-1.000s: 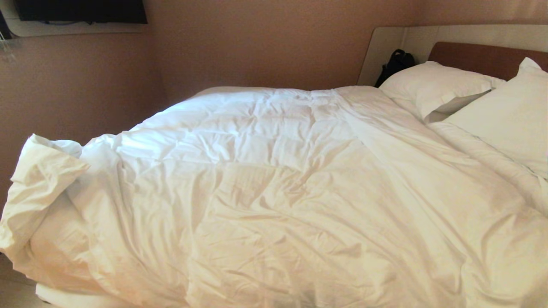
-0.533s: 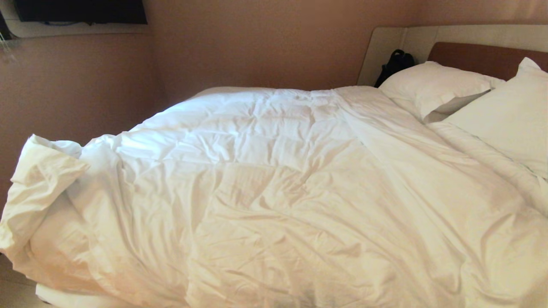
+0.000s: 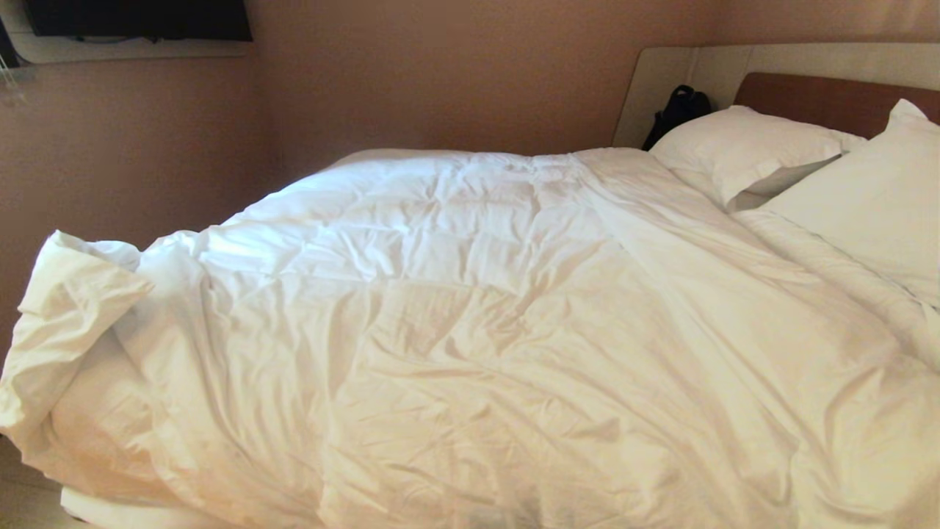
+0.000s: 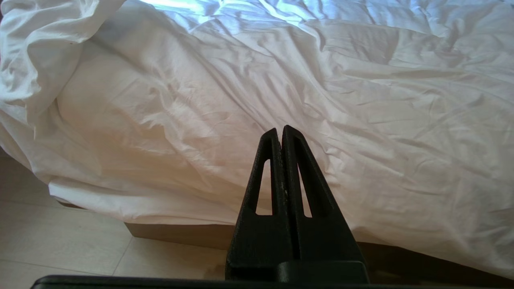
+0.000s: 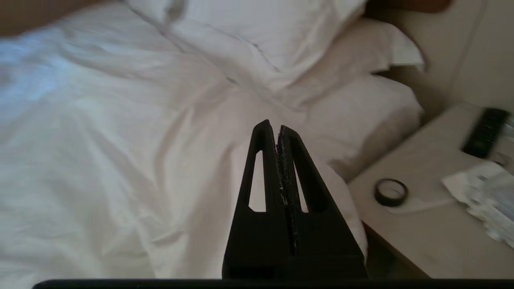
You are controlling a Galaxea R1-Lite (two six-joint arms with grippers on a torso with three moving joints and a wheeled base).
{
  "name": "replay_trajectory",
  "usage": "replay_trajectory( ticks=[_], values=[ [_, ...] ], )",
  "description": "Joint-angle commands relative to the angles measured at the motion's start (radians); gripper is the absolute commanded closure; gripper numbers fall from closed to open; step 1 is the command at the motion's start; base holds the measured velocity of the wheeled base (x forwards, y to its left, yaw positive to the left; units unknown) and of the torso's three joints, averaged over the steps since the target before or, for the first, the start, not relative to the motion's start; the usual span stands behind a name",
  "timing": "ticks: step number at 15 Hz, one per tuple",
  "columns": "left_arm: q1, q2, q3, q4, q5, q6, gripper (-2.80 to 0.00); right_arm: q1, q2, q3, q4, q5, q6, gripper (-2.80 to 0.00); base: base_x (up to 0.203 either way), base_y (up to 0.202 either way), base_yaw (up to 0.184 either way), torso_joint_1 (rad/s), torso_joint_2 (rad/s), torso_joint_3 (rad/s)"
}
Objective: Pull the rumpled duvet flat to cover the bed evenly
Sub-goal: Hold the folded corner of the quilt
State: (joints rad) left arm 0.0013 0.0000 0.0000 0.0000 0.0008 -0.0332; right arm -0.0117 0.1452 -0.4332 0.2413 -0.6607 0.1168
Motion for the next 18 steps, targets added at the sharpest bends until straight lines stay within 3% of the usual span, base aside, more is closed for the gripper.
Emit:
replay_trajectory(
  ticks=[1, 3, 5, 7, 10, 15, 18],
  values=[
    [0.0, 0.0, 0.0, -0.002, 0.001, -0.001, 0.0, 0.005, -0.125, 0.028, -0.005, 0.052, -0.046, 0.0, 0.0, 0.0, 0.0, 0.0, 0.0, 0.0],
    [0.0, 0.0, 0.0, -0.002, 0.001, -0.001, 0.0, 0.008, -0.144, 0.097, -0.075, 0.089, -0.075, 0.0, 0.0, 0.0, 0.0, 0.0, 0.0, 0.0],
    [0.0, 0.0, 0.0, 0.0, 0.001, -0.001, 0.0, 0.01, -0.144, 0.184, -0.153, 0.289, -0.135, 0.0, 0.0, 0.0, 0.0, 0.0, 0.0, 0.0],
    [0.0, 0.0, 0.0, -0.001, 0.001, -0.001, 0.0, 0.01, -0.144, 0.273, -0.236, 0.421, -0.184, 0.0, 0.0, 0.0, 0.0, 0.0, 0.0, 0.0],
    [0.0, 0.0, 0.0, 0.0, 0.001, -0.001, 0.0, 0.01, -0.144, 0.338, -0.271, 0.505, -0.212, 0.0, 0.0, 0.0, 0.0, 0.0, 0.0, 0.0],
    [0.0, 0.0, 0.0, -0.002, -0.001, -0.001, 0.0, 0.01, -0.144, 0.416, -0.378, 0.531, -0.215, 0.0, 0.0, 0.0, 0.0, 0.0, 0.0, 0.0],
    [0.0, 0.0, 0.0, 0.0, 0.001, -0.001, 0.0, 0.01, -0.144, 0.432, -0.389, 0.605, -0.22, 0.0, 0.0, 0.0, 0.0, 0.0, 0.0, 0.0]
  ],
)
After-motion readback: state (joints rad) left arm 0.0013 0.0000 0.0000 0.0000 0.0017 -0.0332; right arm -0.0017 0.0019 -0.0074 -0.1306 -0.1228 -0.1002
